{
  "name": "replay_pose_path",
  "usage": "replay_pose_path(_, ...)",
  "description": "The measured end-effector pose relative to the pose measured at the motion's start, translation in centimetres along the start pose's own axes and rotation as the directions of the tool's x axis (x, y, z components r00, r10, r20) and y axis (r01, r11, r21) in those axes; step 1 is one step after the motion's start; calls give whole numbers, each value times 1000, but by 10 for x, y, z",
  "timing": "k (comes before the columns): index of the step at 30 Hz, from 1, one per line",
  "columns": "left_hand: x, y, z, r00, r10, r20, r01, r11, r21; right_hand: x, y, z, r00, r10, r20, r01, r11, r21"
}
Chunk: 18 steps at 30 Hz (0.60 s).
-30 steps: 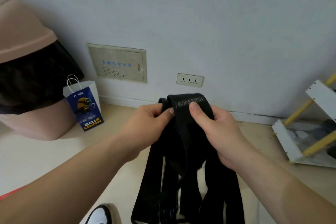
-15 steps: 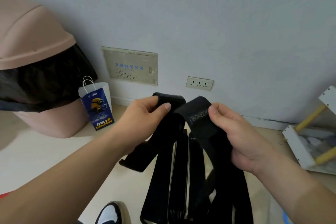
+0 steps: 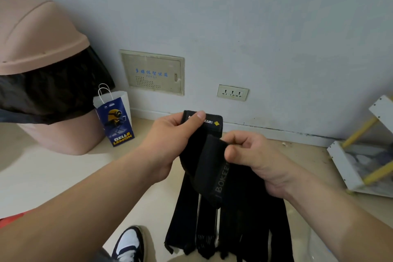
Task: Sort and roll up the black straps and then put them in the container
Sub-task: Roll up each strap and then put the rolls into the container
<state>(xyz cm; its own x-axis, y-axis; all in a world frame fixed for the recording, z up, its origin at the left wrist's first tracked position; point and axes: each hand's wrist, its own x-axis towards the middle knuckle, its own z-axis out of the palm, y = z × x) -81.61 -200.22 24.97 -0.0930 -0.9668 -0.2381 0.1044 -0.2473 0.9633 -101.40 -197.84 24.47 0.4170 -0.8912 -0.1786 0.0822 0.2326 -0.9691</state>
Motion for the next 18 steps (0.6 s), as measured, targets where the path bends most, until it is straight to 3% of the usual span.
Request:
replay_pose_path(4, 5, 2, -7, 997, 70, -37, -67, 996, 65, -5, -8, -2, 991, 102, 89, -94, 991, -96)
replay_pose_path(10, 20, 7, -27, 984, 80, -159, -61, 991, 122, -4, -14, -15, 996, 86, -22, -87, 996, -31)
replay_pose_path(18, 40, 0, -24, 928, 163, -335, -65, 956, 285, -2, -14, -7, 996, 86, -2, -86, 996, -19)
